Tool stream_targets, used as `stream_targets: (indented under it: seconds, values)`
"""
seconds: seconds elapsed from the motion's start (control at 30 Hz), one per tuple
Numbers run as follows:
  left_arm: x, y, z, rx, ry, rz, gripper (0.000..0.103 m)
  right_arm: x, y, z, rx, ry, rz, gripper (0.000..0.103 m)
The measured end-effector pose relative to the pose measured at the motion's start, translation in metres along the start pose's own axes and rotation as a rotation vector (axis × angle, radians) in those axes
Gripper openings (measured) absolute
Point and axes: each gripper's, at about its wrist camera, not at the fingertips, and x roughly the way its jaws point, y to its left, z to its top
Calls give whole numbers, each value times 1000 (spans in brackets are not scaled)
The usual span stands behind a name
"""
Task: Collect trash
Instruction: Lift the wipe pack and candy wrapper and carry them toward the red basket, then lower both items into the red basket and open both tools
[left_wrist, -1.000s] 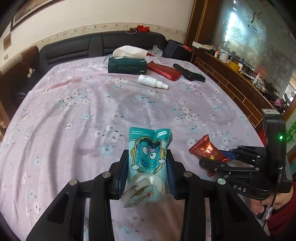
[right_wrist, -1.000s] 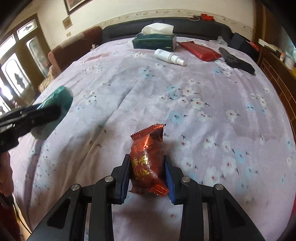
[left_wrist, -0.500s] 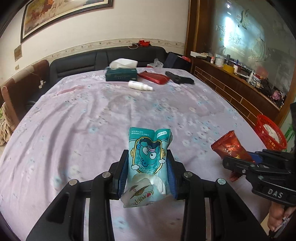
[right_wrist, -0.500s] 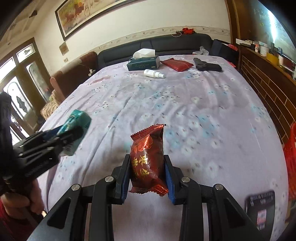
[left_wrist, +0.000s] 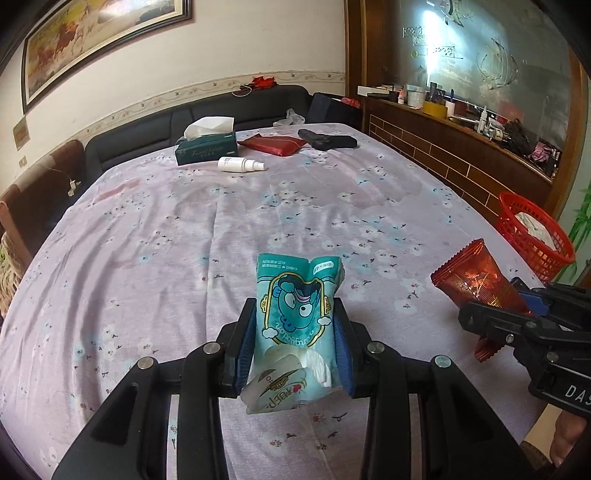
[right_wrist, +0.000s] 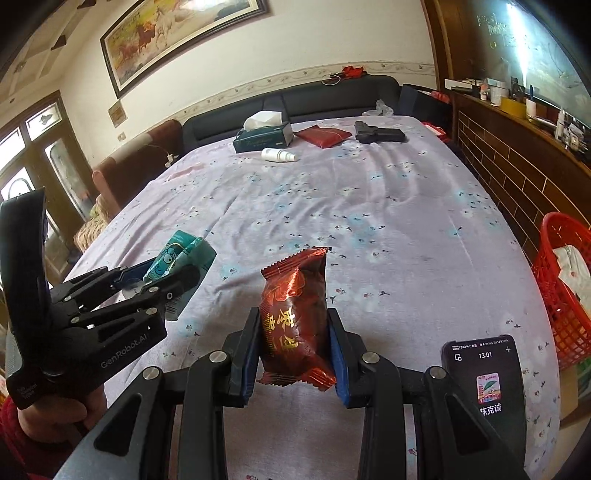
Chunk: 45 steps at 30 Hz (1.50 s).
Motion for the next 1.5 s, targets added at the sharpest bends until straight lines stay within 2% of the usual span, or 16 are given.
stream_targets:
  seconds: [0.47, 0.7, 0.77, 0.9, 1.0, 1.13, 1.3, 1.5]
  values:
    - [-5, -8, 10, 11, -20, -10, 36, -18, -8, 2, 25, -46, -1, 36]
    - [-5, -23, 23, 39, -18, -35, 36, -38, -28, 7, 69, -93, 3, 36]
    - [-7, -37, 31, 65, -26, -59, 36, -54, -45, 11, 98, -134, -13, 36]
    - [-11, -78, 56, 123, -28, -170, 36, -88, -91, 15, 189, -209, -53, 36]
    - [-11, -119, 74, 169, -16, -270, 36, -117, -132, 14, 259, -267, -128, 36]
    - [-6, -170, 90, 218, -1, -359, 36, -155, -183, 3, 351, -332, -222, 36]
    - [-2, -225, 96, 268, -2, -404, 36, -187, -222, -11, 417, -369, -290, 36]
    - [9, -273, 99, 318, 19, -433, 37, -199, -248, -24, 454, -367, -299, 36]
